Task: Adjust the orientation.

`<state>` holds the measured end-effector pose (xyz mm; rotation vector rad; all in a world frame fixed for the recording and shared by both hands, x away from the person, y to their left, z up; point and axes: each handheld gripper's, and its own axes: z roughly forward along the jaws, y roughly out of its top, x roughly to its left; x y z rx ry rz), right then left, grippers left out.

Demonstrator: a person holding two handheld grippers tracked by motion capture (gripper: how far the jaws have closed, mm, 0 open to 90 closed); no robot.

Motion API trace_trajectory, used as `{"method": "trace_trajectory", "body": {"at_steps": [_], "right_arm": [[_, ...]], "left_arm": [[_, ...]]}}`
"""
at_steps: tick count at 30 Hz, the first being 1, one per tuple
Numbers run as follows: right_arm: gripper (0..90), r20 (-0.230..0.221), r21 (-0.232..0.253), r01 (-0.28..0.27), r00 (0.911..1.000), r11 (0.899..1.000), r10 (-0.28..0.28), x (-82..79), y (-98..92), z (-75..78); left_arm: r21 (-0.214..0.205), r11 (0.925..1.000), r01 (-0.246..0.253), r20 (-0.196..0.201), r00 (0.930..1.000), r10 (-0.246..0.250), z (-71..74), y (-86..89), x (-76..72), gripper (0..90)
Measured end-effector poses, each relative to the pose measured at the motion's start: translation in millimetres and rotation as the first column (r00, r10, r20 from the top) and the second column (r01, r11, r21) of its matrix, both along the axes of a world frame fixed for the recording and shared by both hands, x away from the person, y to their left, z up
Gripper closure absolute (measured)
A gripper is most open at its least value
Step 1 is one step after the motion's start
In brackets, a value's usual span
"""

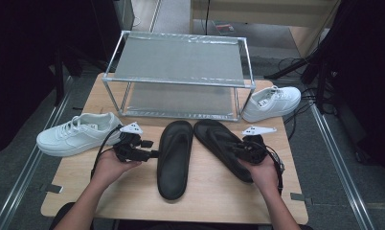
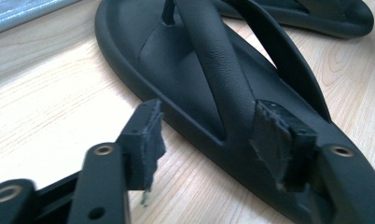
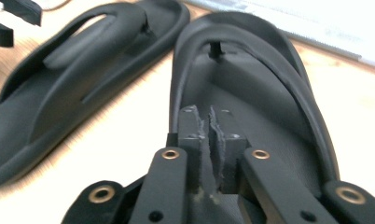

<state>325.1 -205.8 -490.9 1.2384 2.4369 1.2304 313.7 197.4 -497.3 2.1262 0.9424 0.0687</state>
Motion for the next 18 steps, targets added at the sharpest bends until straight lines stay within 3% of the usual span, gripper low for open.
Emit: {"method": "trace_trajectory", "body": {"at_steps": [3,8,10,12,18], "right_arm": [[88.6,-0.013,-0.02,0.003,0.9999,1.0,-0.003,1.0,-1.2,-2.5],[90.0,-0.027,-0.031,-0.002,0.9996,1.0,0.001,2.4,1.1,-4.9],[90.0,-0.038,-0.031,0.004,0.9993,1.0,-0.005,2.8,2.9,-5.7],[90.0,-0.047,-0.033,0.001,0.9989,0.999,-0.002,3.6,4.5,-6.8],[90.0,-0.04,-0.05,-0.014,0.9991,0.999,0.012,3.9,9.4,-8.1]], "left_arm": [[-0.007,1.0,-0.003,-0.005,1.0,0.003,0.1,-0.5,-0.1,53.7],[-0.035,0.9994,-0.002,-0.036,0.9993,0.0,-0.8,-0.4,2.5,77.3],[-0.003,0.9999,0.011,-0.036,0.9993,-0.011,-0.7,-2.3,4.1,85.1],[0.008,0.9997,0.021,-0.04,0.999,-0.021,-1.8,-4.1,6.3,89.9],[0.035,0.9989,0.032,-0.061,0.9977,-0.03,-9.9,-7.3,12.8,89.9]]}}
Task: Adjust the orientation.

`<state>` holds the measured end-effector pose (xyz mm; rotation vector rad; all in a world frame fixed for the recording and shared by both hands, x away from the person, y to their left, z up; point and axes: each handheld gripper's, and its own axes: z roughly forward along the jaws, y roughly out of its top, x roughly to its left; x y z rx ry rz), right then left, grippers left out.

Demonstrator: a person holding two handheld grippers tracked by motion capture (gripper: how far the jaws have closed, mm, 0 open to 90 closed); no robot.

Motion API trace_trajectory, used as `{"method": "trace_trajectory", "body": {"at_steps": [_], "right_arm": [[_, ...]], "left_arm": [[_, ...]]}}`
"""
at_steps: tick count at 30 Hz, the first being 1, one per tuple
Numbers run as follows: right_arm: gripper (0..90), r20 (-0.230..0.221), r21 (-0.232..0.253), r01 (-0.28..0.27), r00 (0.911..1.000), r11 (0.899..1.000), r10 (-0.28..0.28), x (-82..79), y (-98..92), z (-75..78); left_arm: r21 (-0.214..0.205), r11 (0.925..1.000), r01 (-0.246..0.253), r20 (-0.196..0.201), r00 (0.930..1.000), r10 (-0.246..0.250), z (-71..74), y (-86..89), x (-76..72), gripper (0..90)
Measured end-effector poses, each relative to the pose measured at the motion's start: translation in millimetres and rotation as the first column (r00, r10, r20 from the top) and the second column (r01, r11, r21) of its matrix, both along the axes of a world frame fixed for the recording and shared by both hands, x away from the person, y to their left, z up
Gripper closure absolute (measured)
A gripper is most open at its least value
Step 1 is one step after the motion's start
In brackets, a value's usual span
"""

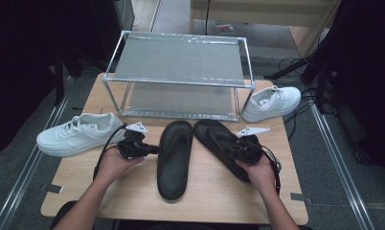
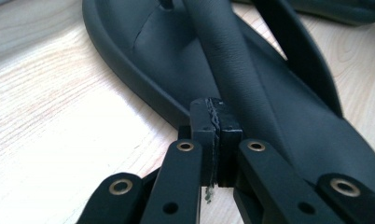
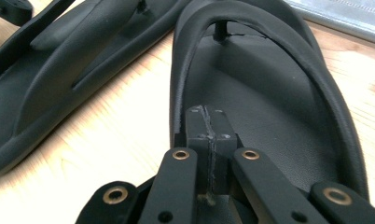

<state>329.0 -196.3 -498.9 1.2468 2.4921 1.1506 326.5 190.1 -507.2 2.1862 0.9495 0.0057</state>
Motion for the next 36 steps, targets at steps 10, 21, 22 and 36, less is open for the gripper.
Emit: {"method": "trace_trajectory", "body": {"at_steps": [10,21,22,36], "right_arm": [[90.0,0.0,-0.002,-0.002,1.0,1.0,0.002,-0.4,2.7,0.4],[90.0,0.013,0.023,-0.028,0.9995,0.999,0.027,-3.3,9.6,3.2],[90.0,0.012,0.024,-0.027,0.9996,0.999,0.027,-3.5,10.3,3.2],[90.0,0.007,0.045,-0.049,0.9988,0.998,0.049,-5.6,22.1,2.8]], "left_arm": [[0.014,0.9997,0.02,-0.011,0.9997,-0.019,-4.5,-6.2,1.5,89.5],[0.01,0.9998,0.015,-0.023,0.9996,-0.014,-4.8,-5.8,1.9,89.2],[0.01,0.9999,0.014,-0.024,0.9996,-0.013,-4.7,-6.0,1.8,89.3],[0.007,1.0,0.004,-0.03,0.9996,-0.003,-4.2,-7.4,1.0,89.7]]}}
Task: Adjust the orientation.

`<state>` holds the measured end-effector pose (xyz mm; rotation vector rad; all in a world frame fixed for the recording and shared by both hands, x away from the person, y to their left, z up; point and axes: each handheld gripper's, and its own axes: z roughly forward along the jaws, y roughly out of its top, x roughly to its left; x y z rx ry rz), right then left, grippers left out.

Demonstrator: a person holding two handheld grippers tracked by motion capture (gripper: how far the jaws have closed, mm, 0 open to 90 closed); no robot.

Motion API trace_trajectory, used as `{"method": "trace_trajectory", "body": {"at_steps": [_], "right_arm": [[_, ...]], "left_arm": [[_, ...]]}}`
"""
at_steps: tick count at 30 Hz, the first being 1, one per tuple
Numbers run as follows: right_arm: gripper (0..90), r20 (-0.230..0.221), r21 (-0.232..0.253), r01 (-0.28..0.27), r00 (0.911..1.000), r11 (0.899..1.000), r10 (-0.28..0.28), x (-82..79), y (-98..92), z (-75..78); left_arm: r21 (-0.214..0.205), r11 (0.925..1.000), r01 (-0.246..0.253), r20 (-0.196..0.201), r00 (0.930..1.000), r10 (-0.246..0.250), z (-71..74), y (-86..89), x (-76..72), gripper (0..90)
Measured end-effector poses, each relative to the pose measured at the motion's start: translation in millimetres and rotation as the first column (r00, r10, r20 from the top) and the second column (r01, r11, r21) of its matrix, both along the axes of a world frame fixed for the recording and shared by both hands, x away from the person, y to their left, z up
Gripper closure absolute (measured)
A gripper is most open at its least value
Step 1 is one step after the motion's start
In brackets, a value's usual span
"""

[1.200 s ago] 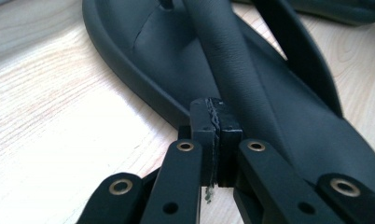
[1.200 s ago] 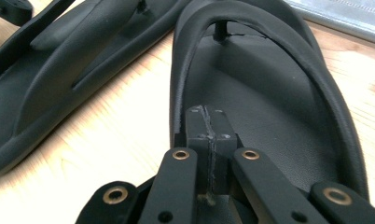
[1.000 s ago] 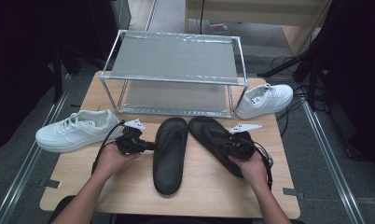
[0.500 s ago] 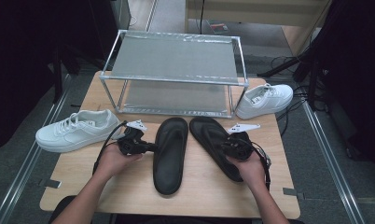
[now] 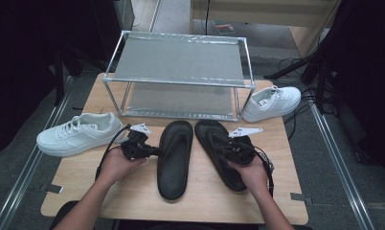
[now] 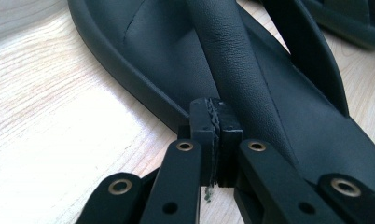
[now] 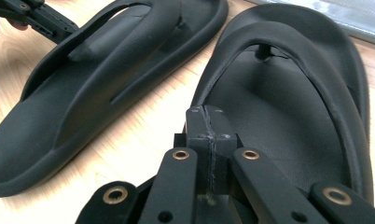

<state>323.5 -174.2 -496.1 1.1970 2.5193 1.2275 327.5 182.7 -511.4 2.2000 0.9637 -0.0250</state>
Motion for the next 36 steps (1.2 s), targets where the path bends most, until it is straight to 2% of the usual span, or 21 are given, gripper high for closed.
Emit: {"method": "trace_trajectory", "body": {"at_steps": [1,2,4,5,7,12,15,17,25,29,36], "right_arm": [[90.0,0.0,0.0,0.0,1.0,1.0,0.0,0.0,0.0,0.0],[90.0,0.001,0.001,-0.004,1.0,1.0,0.004,-0.3,2.4,-0.3],[90.0,0.0,0.001,-0.007,1.0,1.0,0.007,-0.6,3.6,-0.3],[90.0,0.001,0.001,-0.006,1.0,1.0,0.006,-0.7,4.2,-0.3],[90.0,0.002,0.001,-0.006,1.0,1.0,0.006,-0.8,4.4,-0.3],[90.0,-0.004,0.009,-0.005,1.0,1.0,0.005,-0.3,4.0,-0.7],[90.0,-0.003,0.01,-0.006,1.0,1.0,0.006,-0.1,4.5,-1.0],[90.0,-0.001,0.008,-0.005,1.0,1.0,0.005,-0.4,4.5,-0.8],[90.0,-0.003,0.014,-0.006,1.0,1.0,0.006,0.1,4.0,-1.3],[90.0,-0.003,0.015,-0.005,1.0,1.0,0.005,0.0,3.9,-1.4],[89.9,-0.004,0.018,-0.007,1.0,1.0,0.007,0.4,3.5,-1.8]], "left_arm": [[0.0,1.0,0.0,0.0,1.0,0.0,0.0,0.0,0.0,89.6],[-0.042,0.9988,0.027,-0.025,0.9993,-0.028,-1.2,-3.2,-0.5,89.2],[-0.005,0.9995,0.032,0.01,0.9994,-0.032,1.0,-10.0,-3.8,89.8],[-0.001,0.9993,0.038,0.012,0.9992,-0.038,1.6,-11.5,-3.8,89.7],[-0.016,0.9991,0.04,-0.009,0.9992,-0.04,-0.3,-12.9,-2.8,89.5],[-0.027,0.999,0.036,-0.014,0.9992,-0.037,-0.9,-13.5,-3.3,89.9],[-0.049,0.9969,0.062,-0.031,0.9975,-0.063,-2.6,-19.7,-5.0,89.9],[-0.043,0.9952,0.088,-0.023,0.9958,-0.089,-1.7,-28.2,-8.1,89.9],[-0.058,0.9917,0.115,-0.033,0.9926,-0.117,-2.9,-40.1,-12.8,89.9],[-0.06,0.9891,0.134,-0.022,0.9905,-0.136,-3.6,-49.3,-16.5,89.9],[-0.058,0.9887,0.139,-0.02,0.9899,-0.14,-3.6,-55.6,-19.4,89.9]]}}
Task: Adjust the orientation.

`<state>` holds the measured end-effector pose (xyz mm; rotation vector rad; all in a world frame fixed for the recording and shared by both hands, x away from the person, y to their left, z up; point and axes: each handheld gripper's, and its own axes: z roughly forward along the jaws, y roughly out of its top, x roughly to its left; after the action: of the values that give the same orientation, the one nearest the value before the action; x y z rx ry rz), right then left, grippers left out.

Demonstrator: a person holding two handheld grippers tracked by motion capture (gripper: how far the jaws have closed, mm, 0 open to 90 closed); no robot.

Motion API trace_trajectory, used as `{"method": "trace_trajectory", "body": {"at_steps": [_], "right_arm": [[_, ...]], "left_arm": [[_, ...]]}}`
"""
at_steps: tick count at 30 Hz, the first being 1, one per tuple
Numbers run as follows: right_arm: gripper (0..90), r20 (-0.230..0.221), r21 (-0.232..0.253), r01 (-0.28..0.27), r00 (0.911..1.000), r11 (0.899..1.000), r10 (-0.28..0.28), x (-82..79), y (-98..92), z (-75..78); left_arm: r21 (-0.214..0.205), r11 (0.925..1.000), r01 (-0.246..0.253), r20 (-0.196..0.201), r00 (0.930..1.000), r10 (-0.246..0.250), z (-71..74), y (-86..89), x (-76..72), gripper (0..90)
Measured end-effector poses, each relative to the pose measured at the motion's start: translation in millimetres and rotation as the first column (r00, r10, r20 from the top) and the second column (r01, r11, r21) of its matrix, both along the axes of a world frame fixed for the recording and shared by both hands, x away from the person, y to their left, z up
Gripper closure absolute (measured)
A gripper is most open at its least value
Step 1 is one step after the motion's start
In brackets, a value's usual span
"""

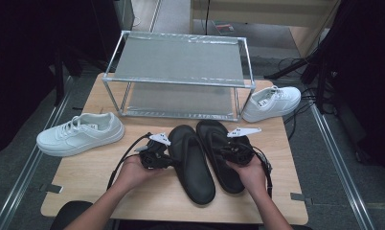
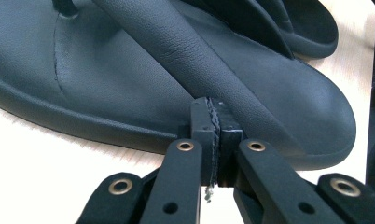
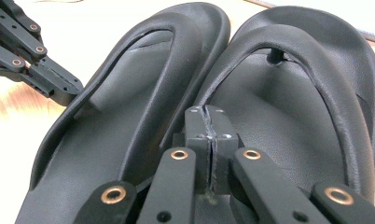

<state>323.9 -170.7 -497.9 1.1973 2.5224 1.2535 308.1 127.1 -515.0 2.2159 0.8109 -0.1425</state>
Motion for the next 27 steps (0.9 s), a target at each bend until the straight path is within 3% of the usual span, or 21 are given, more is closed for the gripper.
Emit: {"method": "trace_trajectory", "body": {"at_steps": [4,11,18,21,22,27], "right_arm": [[89.9,-0.002,0.001,0.001,1.0,1.0,-0.001,0.0,0.0,0.0],[89.9,-0.002,0.003,0.004,1.0,1.0,-0.004,-0.1,-0.7,0.0],[83.9,0.013,0.014,0.008,0.9999,1.0,-0.008,-0.1,-3.8,0.4],[82.4,0.04,0.011,0.011,0.9992,1.0,-0.011,-3.1,-4.6,2.8],[80.2,0.06,0.024,0.004,0.9982,1.0,-0.005,-5.4,-4.5,3.9],[72.4,0.063,0.048,-0.001,0.998,0.999,-0.002,-9.0,-3.2,4.1]], "left_arm": [[-0.016,0.9999,0.006,-0.007,1.0,-0.006,-1.1,-2.4,-0.6,90.0],[-0.007,0.9998,0.02,0.007,0.9998,-0.02,-0.6,-10.0,-3.6,89.3],[-0.022,0.9997,0.01,0.001,0.9999,-0.01,3.3,-4.2,-1.9,82.6],[-0.036,0.9994,0.005,0.022,0.9998,-0.004,7.8,0.3,-2.8,81.7],[-0.038,0.9993,-0.002,0.029,0.9996,0.003,10.3,3.5,-3.2,80.2],[-0.034,0.9992,-0.02,0.028,0.9994,0.021,13.1,12.2,-2.4,75.5]]}}
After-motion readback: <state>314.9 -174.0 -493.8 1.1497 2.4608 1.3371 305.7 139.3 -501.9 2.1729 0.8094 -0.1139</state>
